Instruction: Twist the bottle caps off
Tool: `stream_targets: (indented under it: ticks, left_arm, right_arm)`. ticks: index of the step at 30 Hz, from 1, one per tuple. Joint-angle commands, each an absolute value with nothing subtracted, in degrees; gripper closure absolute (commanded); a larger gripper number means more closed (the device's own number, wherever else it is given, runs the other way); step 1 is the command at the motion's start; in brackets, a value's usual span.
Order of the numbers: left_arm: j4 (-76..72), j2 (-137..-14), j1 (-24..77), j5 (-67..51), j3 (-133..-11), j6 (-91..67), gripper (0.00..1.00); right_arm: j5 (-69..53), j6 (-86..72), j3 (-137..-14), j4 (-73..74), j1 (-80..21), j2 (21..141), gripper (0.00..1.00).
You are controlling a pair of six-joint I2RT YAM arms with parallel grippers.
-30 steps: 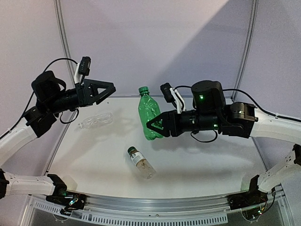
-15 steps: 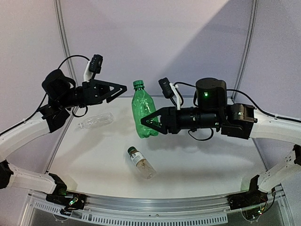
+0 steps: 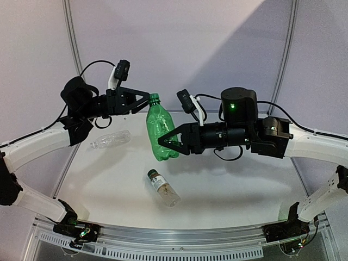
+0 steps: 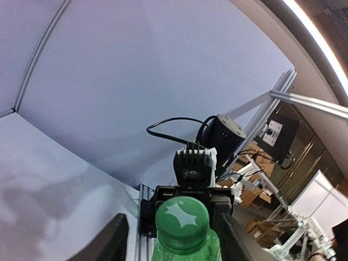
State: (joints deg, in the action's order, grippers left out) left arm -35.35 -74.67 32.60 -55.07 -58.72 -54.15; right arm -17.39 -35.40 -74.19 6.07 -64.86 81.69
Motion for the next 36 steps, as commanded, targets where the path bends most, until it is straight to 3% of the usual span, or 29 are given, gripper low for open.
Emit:
stream_targets:
  ticks: [1, 8, 10, 16, 20, 24, 28, 33, 36]
  left_arm:
    - [-38.13, -76.20, 32.99, -56.80, -60.88, -54.32, 0.50]
    - [-37.08, -77.69, 34.38, -56.47, -61.84, -53.35, 0.73]
    - [-33.10, -77.70, 34.94, -55.60, -62.59, -51.53, 0.75]
    - [-10.73, -77.97, 38.84, -44.07, -67.09, -43.02, 0.80]
    - [3.97, -80.56, 42.64, -29.50, -72.06, -44.36, 0.79]
    - [24.56, -85.79, 43.51, -18.11, -82.92, -47.41, 0.79]
    - [30.69, -88.63, 43.66, -15.92, -86.71, -51.26, 0.79]
    - [29.56, -89.14, 43.59, -17.71, -86.39, -51.76, 0.79]
    - [25.33, -88.02, 43.59, -19.42, -84.87, -50.81, 0.71]
  right_arm:
    - [-18.80, -34.04, -76.40, 6.95, -64.75, 82.87, 1.00]
    - [-18.37, -33.58, -76.65, 7.60, -64.57, 83.08, 1.00]
    - [-16.56, -33.37, -76.56, 8.28, -64.66, 82.74, 1.00]
    - [4.58, -30.88, -82.18, 24.06, -64.65, 83.78, 1.00]
    - [25.30, -31.10, -93.65, 44.32, -64.63, 89.70, 1.00]
    - [35.83, -33.59, -104.59, 59.22, -64.90, 98.76, 1.00]
    - [39.86, -35.20, -110.10, 66.09, -65.44, 103.83, 1.00]
    - [38.25, -36.15, -108.42, 64.98, -65.70, 104.05, 1.00]
    - [36.62, -36.05, -105.92, 62.64, -65.73, 102.87, 1.00]
